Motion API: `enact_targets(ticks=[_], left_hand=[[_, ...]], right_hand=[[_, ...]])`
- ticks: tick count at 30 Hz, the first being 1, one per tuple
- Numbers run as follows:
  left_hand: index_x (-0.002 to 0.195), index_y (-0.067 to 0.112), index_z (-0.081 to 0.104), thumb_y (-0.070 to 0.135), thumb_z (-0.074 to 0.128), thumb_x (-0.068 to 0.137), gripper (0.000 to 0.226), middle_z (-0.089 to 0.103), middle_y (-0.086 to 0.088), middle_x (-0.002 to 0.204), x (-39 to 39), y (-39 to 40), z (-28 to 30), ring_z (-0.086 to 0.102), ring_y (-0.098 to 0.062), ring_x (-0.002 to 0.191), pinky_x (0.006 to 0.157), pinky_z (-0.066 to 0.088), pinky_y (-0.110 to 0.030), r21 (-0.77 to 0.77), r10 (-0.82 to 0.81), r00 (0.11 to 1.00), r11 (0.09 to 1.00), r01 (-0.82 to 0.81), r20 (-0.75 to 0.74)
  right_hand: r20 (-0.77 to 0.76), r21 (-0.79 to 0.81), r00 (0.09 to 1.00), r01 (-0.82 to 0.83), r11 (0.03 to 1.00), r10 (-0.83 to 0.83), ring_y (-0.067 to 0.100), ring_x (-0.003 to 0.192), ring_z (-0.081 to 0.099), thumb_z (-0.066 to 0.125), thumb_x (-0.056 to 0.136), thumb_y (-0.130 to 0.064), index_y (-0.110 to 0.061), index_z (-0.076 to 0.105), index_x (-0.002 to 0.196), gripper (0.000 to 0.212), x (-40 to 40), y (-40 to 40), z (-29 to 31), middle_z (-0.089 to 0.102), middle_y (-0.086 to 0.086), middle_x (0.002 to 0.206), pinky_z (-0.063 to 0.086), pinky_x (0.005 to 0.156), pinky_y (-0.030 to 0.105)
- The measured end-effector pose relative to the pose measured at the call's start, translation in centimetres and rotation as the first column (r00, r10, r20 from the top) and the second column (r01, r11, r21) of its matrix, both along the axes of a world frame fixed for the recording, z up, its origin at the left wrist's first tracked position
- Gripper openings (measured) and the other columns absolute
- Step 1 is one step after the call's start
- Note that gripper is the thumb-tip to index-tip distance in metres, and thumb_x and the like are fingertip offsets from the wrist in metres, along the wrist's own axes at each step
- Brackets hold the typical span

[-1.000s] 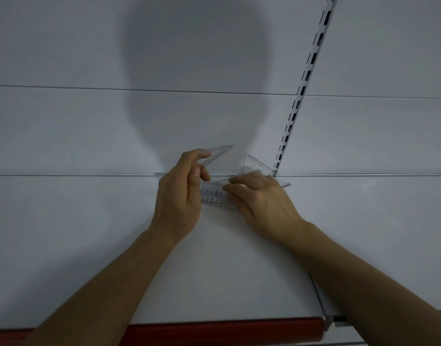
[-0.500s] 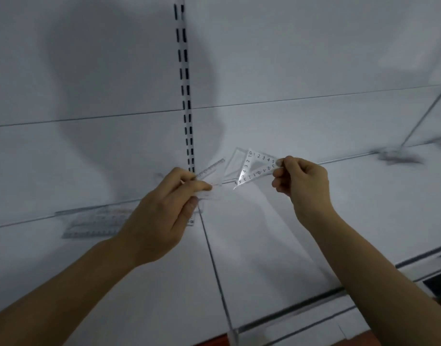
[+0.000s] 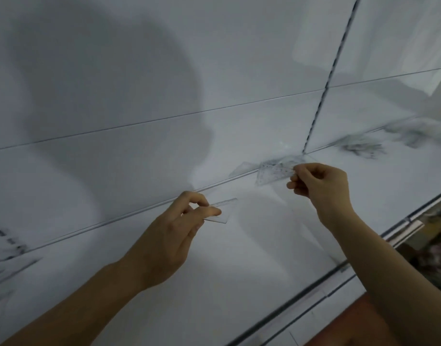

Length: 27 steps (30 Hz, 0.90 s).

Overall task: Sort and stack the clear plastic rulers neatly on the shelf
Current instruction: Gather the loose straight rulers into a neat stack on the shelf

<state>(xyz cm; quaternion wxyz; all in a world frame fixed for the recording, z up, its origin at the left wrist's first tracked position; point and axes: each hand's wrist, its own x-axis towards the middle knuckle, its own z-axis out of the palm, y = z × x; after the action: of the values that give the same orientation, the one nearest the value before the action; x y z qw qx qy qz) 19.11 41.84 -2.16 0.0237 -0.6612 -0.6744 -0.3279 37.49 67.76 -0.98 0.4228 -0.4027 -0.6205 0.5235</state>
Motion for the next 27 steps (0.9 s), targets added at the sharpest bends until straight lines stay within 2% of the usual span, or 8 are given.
enact_targets(ticks=[6, 8, 10, 13, 18, 23, 25, 27], left_hand=[[0.117, 0.028, 0.057, -0.004, 0.039, 0.094, 0.043, 0.055, 0.02, 0.102, 3.3, 7.6, -1.1, 0.055, -0.011, 0.077, 0.069, 0.048, -0.029, 0.05, 0.029, 0.997, 0.998, -0.032, 0.073], [0.119, 0.037, 0.052, 0.001, 0.037, 0.096, 0.045, 0.059, 0.013, 0.091, 4.0, 9.1, -1.3, 0.056, -0.013, 0.072, 0.065, 0.047, -0.024, 0.037, 0.084, 0.99, 0.995, -0.088, 0.114], [0.123, 0.043, 0.044, 0.006, 0.034, 0.099, 0.045, 0.061, 0.014, 0.099, 4.7, 10.6, -1.2, 0.059, -0.015, 0.071, 0.065, 0.046, -0.019, 0.043, 0.082, 0.978, 0.995, -0.092, 0.192], [0.127, 0.046, 0.035, 0.017, 0.032, 0.103, 0.038, 0.066, 0.013, 0.108, 5.6, 12.8, -0.8, 0.064, -0.02, 0.066, 0.065, 0.049, -0.025, 0.074, 0.061, 0.939, 0.993, -0.092, 0.339], [0.106, 0.023, 0.047, 0.015, 0.035, 0.108, 0.014, 0.072, 0.005, 0.099, 6.3, 16.7, -0.8, 0.062, -0.019, 0.058, 0.063, 0.047, -0.026, -0.022, 0.143, 0.85, 0.988, -0.153, 0.507], [0.098, 0.016, 0.051, 0.005, 0.036, 0.107, 0.021, 0.068, -0.006, 0.081, 6.5, 20.7, -1.0, 0.051, -0.021, 0.053, 0.056, 0.042, -0.032, -0.04, 0.147, 0.748, 0.986, -0.16, 0.647], [0.099, 0.014, 0.052, 0.005, 0.038, 0.107, 0.018, 0.069, -0.005, 0.08, 6.6, 21.8, -0.9, 0.053, -0.019, 0.056, 0.057, 0.043, -0.03, -0.022, 0.129, 0.718, 0.987, -0.157, 0.684], [0.107, 0.018, 0.054, 0.018, 0.044, 0.105, 0.01, 0.073, 0.001, 0.089, 6.7, 22.4, -0.7, 0.064, -0.015, 0.068, 0.065, 0.047, -0.025, -0.03, 0.14, 0.734, 0.987, -0.16, 0.664]], right_hand=[[0.066, 0.01, 0.998, 0.021, 1.0, -0.022, 0.025, 0.071, 0.076, 0.068, 0.093, -0.009, -0.009, 0.074, 0.084, 0.01, 1.8, 10.5, -0.9, 0.076, 0.012, 0.079, 0.06, 0.07, 0.034], [0.107, 0.013, 0.994, 0.001, 1.0, -0.003, 0.027, 0.073, 0.076, 0.07, 0.09, -0.006, -0.009, 0.075, 0.083, 0.009, 1.8, 12.6, -1.4, 0.076, 0.009, 0.077, 0.061, 0.074, 0.037], [0.131, 0.023, 0.991, -0.017, 1.0, 0.013, 0.025, 0.073, 0.076, 0.072, 0.088, -0.007, -0.011, 0.076, 0.082, 0.008, 1.7, 13.8, -1.9, 0.076, 0.006, 0.074, 0.06, 0.074, 0.037], [0.163, 0.068, 0.987, -0.002, 0.998, -0.009, 0.015, 0.063, 0.073, 0.076, 0.087, -0.016, -0.013, 0.074, 0.082, 0.006, 1.6, 14.3, -2.4, 0.076, -0.001, 0.072, 0.052, 0.063, 0.028], [0.267, 0.287, 0.954, 0.058, 0.956, -0.138, 0.004, 0.055, 0.059, 0.074, 0.088, -0.033, -0.023, 0.066, 0.079, 0.016, 1.9, 13.5, -2.7, 0.068, -0.006, 0.063, 0.04, 0.059, 0.023], [0.183, 0.453, 0.954, -0.295, 0.841, 0.236, 0.011, 0.067, 0.067, 0.061, 0.095, -0.04, -0.028, 0.073, 0.097, 0.017, 2.5, 10.4, -1.9, 0.069, -0.012, 0.072, 0.055, 0.063, 0.031], [0.193, 0.489, 0.947, -0.319, 0.812, 0.256, 0.013, 0.061, 0.067, 0.066, 0.096, -0.028, -0.024, 0.075, 0.096, 0.01, 2.3, 10.0, -1.7, 0.069, -0.01, 0.069, 0.057, 0.062, 0.032], [0.16, 0.419, 0.959, -0.281, 0.863, 0.234, 0.011, 0.055, 0.066, 0.068, 0.096, -0.017, -0.02, 0.076, 0.091, 0.01, 2.0, 10.8, -1.3, 0.071, -0.007, 0.066, 0.055, 0.059, 0.028]])
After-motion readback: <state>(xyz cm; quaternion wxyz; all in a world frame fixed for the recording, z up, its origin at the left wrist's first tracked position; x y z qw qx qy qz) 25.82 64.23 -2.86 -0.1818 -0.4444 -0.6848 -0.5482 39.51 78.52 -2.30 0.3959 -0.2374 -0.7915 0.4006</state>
